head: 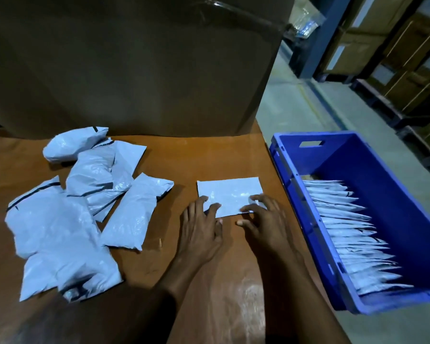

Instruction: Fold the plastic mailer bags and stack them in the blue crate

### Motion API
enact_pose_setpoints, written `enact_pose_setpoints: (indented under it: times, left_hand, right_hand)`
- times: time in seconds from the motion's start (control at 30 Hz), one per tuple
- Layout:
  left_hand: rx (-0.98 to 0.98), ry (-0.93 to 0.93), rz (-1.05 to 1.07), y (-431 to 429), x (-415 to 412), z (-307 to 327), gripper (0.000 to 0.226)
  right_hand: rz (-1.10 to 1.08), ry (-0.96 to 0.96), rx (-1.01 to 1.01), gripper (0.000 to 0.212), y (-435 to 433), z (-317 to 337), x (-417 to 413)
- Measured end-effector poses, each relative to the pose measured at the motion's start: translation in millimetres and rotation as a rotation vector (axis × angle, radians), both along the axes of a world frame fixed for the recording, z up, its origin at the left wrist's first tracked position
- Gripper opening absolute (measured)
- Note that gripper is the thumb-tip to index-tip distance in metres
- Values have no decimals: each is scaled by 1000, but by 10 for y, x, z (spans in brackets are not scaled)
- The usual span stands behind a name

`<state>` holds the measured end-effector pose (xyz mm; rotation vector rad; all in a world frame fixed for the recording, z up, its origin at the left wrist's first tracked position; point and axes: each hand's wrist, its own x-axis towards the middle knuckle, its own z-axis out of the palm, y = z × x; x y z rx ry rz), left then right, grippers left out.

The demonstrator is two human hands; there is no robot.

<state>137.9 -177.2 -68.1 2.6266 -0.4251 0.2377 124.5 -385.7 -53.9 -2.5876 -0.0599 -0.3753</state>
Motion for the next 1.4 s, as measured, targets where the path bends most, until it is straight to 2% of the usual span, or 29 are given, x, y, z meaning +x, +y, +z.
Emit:
enact_pose_setpoints:
  times: [0.07, 0.1, 0.27, 0.4, 0.47, 0.53, 0.6, 0.67, 0.73, 0.8, 0.9, 1.07, 1.23, 1.4]
  left_hand:
    - [-37, -13, -6, -1, 4, -12, 35]
    - [-47, -19, -7, -3, 32, -6, 33]
    - [-40, -53, -37, 69, 152, 61, 31]
    - [-138, -303, -45, 95, 227, 307, 17]
    - [-235, -348, -8, 71, 258, 521, 18]
    - [-354, -216, 35, 52, 320, 638, 15]
    - [-392, -14, 49, 45, 421, 581, 17]
    - [-317, 118, 62, 46, 507, 445, 25]
    - [-117, 104, 88, 38, 526, 334, 36]
    - [-9, -28, 93, 4, 457, 247, 38]
    - [-6, -229, -17, -132, 236, 123, 29]
    - [15, -5, -60, -220, -82, -64, 59]
    - [111, 59, 0, -253, -60, -21, 66]
    - [118, 76, -27, -209, -23, 14, 68]
  right_hand:
    - [-17, -44, -24, 14, 64, -32, 5]
    - [-27, -71, -41, 11, 101, -25, 29]
    - [-33, -121, -126, 28, 177, 10, 64]
    - [-28, -274, -143, 19, 100, 358, 105]
    - [3, -352, -142, 15, 34, 606, 172]
    - [39, -329, -100, 13, -33, 731, 304]
    - [88, -127, -38, 14, -77, 705, 491]
    - [105, 72, -74, 12, -85, 541, 623]
    - [66, 131, -211, 16, -51, 358, 646]
    - [-4, 44, -235, 24, 18, 183, 545]
    - [-98, -164, -160, 20, 230, 145, 206]
    - [-194, -82, -123, 33, 425, 31, -350]
    - [-181, -76, -33, 41, 443, -157, -415]
    - [-154, -13, -12, 37, 354, -79, -359]
